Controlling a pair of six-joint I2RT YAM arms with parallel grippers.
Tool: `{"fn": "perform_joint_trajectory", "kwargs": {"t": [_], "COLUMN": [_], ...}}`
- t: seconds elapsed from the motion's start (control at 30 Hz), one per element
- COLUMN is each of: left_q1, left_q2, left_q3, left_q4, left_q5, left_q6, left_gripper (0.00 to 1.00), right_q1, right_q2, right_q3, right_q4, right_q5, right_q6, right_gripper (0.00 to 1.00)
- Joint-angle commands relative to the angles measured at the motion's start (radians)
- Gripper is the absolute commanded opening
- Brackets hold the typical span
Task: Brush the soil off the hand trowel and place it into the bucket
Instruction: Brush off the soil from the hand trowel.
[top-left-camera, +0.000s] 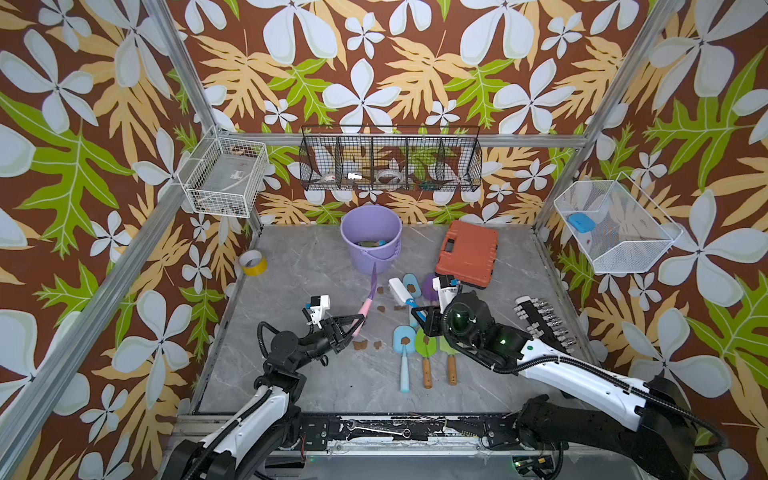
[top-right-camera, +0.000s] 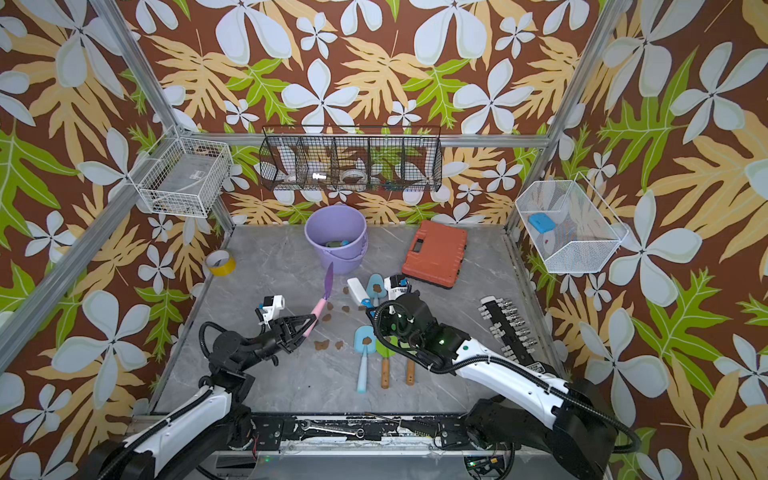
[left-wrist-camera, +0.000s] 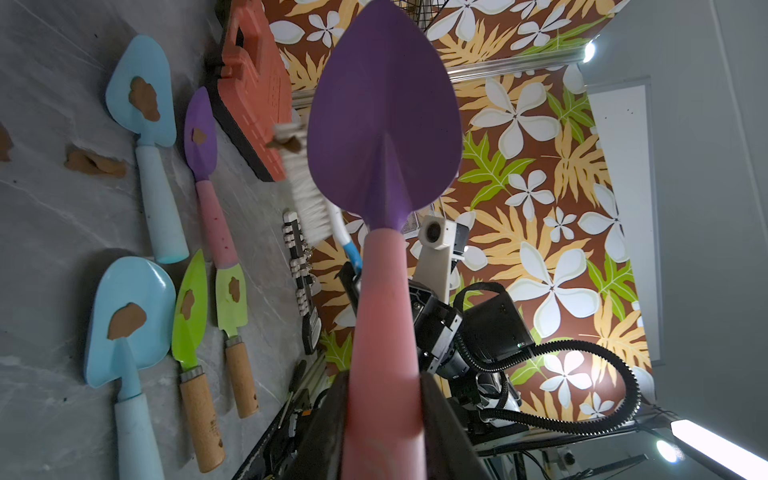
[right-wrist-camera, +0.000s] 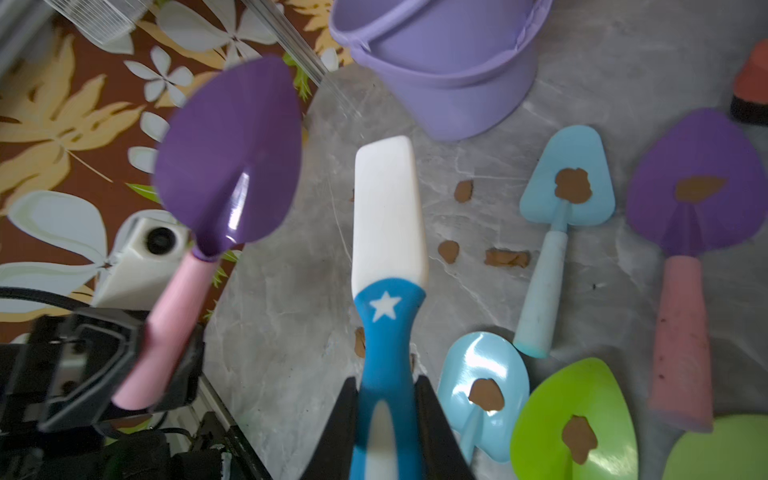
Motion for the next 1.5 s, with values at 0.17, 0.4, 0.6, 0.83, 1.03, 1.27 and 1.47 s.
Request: {"fn": "perform_joint_trajectory", "kwargs": {"t": [0.17,0.4,0.6,0.83,1.03,1.27,1.47], "left_q1": [0.002,0.002,0.002,0.002,-0.020,-0.378,-0.535], "left_q2": [-0.032,0.016,0.004,-0.012,-0.019,0.228,0.354], "left_q3": [0.015,-0.013,-0.055,-0.057,0.174,0.631,0.775], "left_q4": [-0.147,-0.023,-0.049,-0.111,-0.798,-1.534,-1.651], "left_q5": [-0.020,-0.010,-0.029,-0.032,-0.163,-0.894,-1.102], "left_q6": [0.093,0.041,0.052,0.085,0.481,0.829,0.834], "left_gripper": [0.00,0.00,0.00,0.00,0.00,0.00,0.00], "right_q1": [0.012,0.048,0.047,0.046,0.046,0.048,0.106], "right_q2": [0.098,0.208,0.167,0.148,0.144,0.136,0.133], "right_q3": [0.047,0.111,0.115,0.143,0.200,0.280,0.270], "right_q4": [0.148,0.217,0.252,0.211,0.118,-0.142,-0.156], "right_q5": [-0.037,-0.086,-0.069,-0.039,-0.056,0.022,-0.027], "right_q6": [0.033,0.059,0.076,0.047,-0.035,-0.189,-0.247], "right_gripper": [0.00,0.00,0.00,0.00,0.00,0.00,0.00]}}
